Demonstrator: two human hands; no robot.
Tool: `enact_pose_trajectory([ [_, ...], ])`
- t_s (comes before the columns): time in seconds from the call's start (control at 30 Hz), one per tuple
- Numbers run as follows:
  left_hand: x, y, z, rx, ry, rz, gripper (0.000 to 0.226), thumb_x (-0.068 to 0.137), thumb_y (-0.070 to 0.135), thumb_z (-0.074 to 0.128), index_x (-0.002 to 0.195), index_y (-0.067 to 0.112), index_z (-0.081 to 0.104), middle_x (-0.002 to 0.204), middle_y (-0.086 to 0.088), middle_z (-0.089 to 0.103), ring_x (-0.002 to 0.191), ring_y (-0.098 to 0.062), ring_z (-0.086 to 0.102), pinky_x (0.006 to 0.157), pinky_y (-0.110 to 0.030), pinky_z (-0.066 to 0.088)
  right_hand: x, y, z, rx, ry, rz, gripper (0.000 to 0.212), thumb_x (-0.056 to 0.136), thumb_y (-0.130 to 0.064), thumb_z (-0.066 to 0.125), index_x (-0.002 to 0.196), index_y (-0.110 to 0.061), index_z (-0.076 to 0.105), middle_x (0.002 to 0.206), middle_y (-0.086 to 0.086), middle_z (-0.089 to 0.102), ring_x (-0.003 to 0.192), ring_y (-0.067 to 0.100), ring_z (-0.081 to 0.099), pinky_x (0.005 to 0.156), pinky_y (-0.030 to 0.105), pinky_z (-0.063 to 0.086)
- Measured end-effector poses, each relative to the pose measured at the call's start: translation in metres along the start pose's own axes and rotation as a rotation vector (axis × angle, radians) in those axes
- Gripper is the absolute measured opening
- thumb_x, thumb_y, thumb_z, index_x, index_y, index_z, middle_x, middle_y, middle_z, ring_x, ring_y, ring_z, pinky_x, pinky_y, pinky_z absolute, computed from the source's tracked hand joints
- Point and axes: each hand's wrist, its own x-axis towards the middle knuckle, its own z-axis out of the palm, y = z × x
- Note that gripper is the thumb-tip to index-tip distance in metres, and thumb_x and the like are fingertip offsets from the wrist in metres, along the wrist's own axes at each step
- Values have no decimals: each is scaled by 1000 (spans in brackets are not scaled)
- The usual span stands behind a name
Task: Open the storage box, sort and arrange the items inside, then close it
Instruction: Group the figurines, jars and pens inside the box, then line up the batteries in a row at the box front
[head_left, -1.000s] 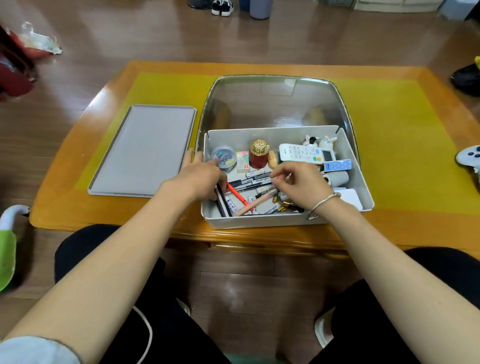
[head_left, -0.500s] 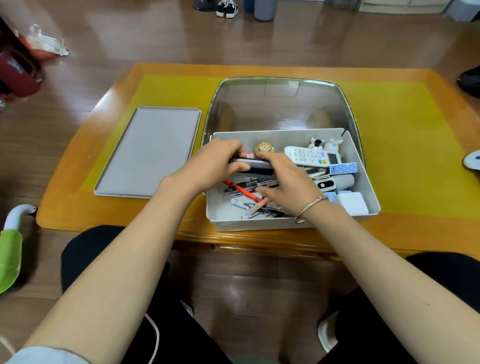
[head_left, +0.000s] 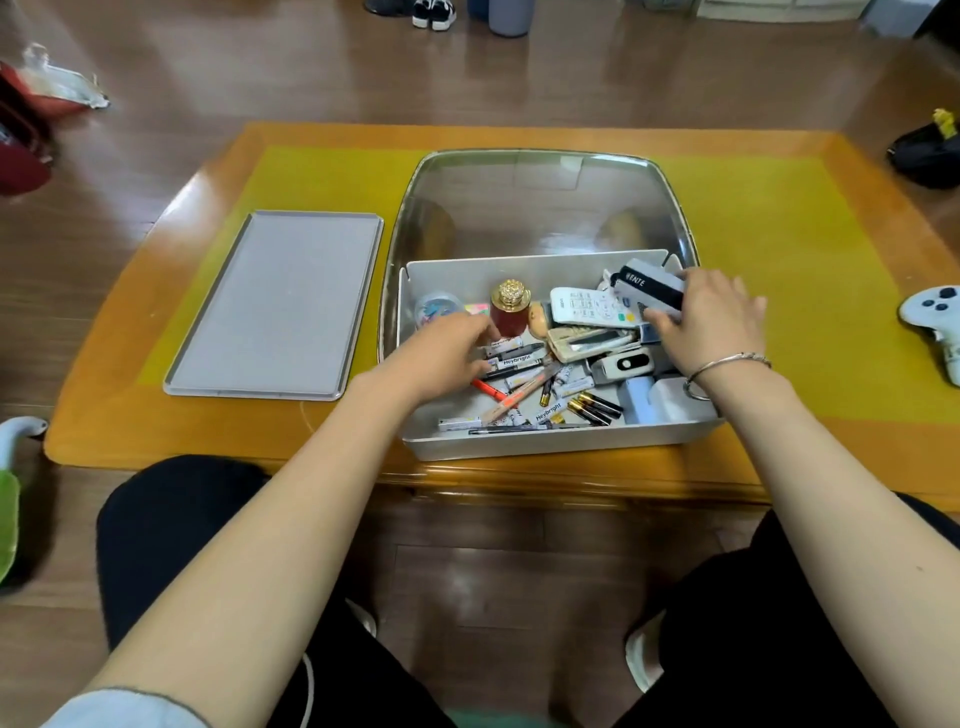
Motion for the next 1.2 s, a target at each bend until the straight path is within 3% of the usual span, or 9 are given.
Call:
enact_pose_trajectory([
  [0.17, -6, -14, -1, 154, 35, -2, 31, 88, 18, 64, 119, 19, 59, 125, -4, 60, 112, -23, 53, 91, -34, 44, 4, 2, 3, -58, -28, -6, 51, 85, -48, 59, 124, -15, 54, 128, 14, 50, 115, 35, 41, 91, 44, 31],
  [0.3, -14, -26, -2, 280, 302, 14, 22, 87, 23, 64, 110, 23, 66, 120, -2, 62, 116, -28, 42, 89, -37, 28, -1, -4, 1, 48, 72, -41, 46, 84, -43, 63, 122, -17, 56, 127, 10, 50, 114, 33, 41, 90, 43, 30],
  [0.4, -19, -37, 2, 269, 397, -43, 20, 87, 21, 66, 107, 22, 68, 120, -3, 61, 118, -28, 39, 92, -38, 28, -7, -25, -5, 192, 179, -208, 29, 83, -34, 67, 108, -19, 64, 112, 8, 57, 107, 31, 47, 85, 39, 32],
  [0.53, -22, -41, 7, 248, 413, -56, 19, 85, 20, 68, 104, 20, 69, 122, -2, 58, 120, -25, 37, 94, -39, 30, -19, -68, -2, 221, -186, -602, 22, 83, -27, 67, 103, -18, 68, 101, 6, 63, 102, 27, 54, 90, 38, 42],
  [0.67, -25, -43, 8, 137, 485, -90, 19, 87, 15, 65, 106, 19, 65, 128, -2, 53, 122, -23, 37, 96, -38, 37, -29, -102, 16, -76, -456, -775, 24, 83, -24, 66, 106, -25, 67, 106, -1, 61, 104, 21, 52, 87, 35, 45],
  [0.8, -27, -46, 3, -33, 519, -181, 36, 92, 15, 60, 127, 18, 52, 136, -4, 44, 117, -20, 51, 85, -23, 44, -24, -114, 24, 7, -469, -709, 17, 92, -30, 54, 96, -17, 65, 93, 5, 65, 90, 25, 59, 70, 29, 39],
  [0.93, -28, -46, 4, -66, 526, -196, 41, 94, 17, 57, 133, 18, 45, 137, -6, 43, 114, -21, 55, 79, -20, 40, -22, -129, 34, 148, -428, -638, 21, 89, -30, 57, 100, -13, 62, 96, 9, 65, 89, 26, 58, 82, 36, 42],
  [1.03, -27, -46, 5, -64, 540, -203, 39, 94, 16, 56, 132, 17, 45, 137, -6, 42, 113, -21, 55, 80, -20, 41, -24, -145, 44, 123, -534, -596, 29, 83, -41, 64, 91, -13, 63, 85, 6, 61, 77, 21, 52, 68, 28, 39],
  [1.2, -27, -48, 6, -79, 543, -198, 38, 94, 16, 56, 131, 16, 46, 136, -5, 41, 114, -20, 54, 82, -21, 42, -22, -151, 50, 84, -493, -595, 7, 75, -18, 58, 74, -14, 53, 63, 0, 44, 67, 26, 51, 59, 25, 35],
])
